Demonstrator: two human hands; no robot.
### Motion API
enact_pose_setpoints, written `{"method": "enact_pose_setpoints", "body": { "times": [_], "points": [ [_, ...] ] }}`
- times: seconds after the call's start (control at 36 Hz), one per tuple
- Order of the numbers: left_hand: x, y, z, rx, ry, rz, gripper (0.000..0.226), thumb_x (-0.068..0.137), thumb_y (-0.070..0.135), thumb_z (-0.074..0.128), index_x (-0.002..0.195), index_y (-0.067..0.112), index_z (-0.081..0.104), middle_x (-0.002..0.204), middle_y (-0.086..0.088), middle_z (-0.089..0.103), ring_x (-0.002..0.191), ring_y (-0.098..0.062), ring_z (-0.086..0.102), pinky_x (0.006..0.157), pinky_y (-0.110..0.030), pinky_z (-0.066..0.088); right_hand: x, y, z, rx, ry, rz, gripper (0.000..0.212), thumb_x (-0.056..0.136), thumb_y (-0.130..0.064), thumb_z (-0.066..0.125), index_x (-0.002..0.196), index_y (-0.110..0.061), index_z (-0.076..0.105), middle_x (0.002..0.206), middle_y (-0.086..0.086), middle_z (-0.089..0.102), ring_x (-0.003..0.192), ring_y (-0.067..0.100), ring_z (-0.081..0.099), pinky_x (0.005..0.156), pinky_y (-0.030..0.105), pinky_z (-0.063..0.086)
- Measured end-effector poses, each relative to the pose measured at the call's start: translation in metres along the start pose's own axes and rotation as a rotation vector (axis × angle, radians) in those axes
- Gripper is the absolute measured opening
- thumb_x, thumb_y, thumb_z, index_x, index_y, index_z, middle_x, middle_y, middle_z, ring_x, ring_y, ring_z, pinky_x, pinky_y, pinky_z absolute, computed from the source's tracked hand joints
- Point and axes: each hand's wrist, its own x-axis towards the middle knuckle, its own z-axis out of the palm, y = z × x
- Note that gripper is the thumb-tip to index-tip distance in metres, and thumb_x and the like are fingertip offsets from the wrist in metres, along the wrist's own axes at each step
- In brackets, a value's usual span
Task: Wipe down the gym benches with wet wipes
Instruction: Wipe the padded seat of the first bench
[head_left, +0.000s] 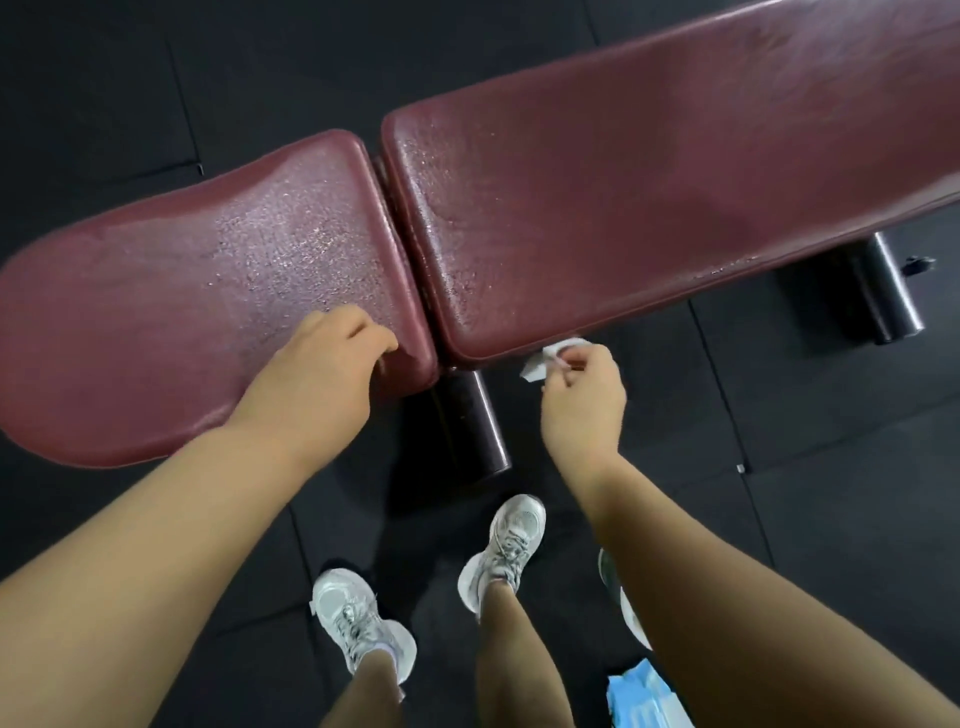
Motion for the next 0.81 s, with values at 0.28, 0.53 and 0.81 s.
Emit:
{"method": "enact_pose_setpoints", "body": {
  "times": [0.28,0.53,0.81],
  "points": [
    [0.027,0.003,-0.001,0.038,-0.012,0.036,0.038,0.080,-0.011,0.052,0.108,0.010,0.066,0.105,-0.008,0.056,0.099,-0.034,0.051,0.080,-0.045,0.049,-0.040,-0.023,0.056,0.018,-0.097,-0.496,0.019,0.082,-0.013,0.046,0.084,-0.008,0.065,0.085,0.005,0.062,0.073,0.020,0.058,0.064,0.033,0.046],
    [0.046,0.002,0.002,-0.007,-0.062,0.116,0.036,0.081,-0.009,0.053,0.106,0.012,0.067,0.102,-0.006,0.056,0.096,-0.033,0.052,0.076,-0.042,0.047,-0.041,-0.022,0.059,-0.084,0.123,-0.283,0.003,0.075,-0.006,0.053,0.072,-0.006,0.054,0.077,0.009,0.051,0.060,0.015,0.041,0.053,0.031,0.035],
    [0.082,0.023,-0.003,-0.015,-0.096,0.307,0.038,0.076,-0.013,0.058,0.105,0.010,0.067,0.100,-0.008,0.058,0.089,-0.035,0.054,0.079,-0.042,0.048,0.004,-0.019,0.013,0.120,0.319,0.197,0.026,0.085,0.000,0.048,0.074,-0.024,0.051,0.089,-0.002,0.047,0.069,0.008,0.045,0.062,0.007,0.035]
  ]
}}
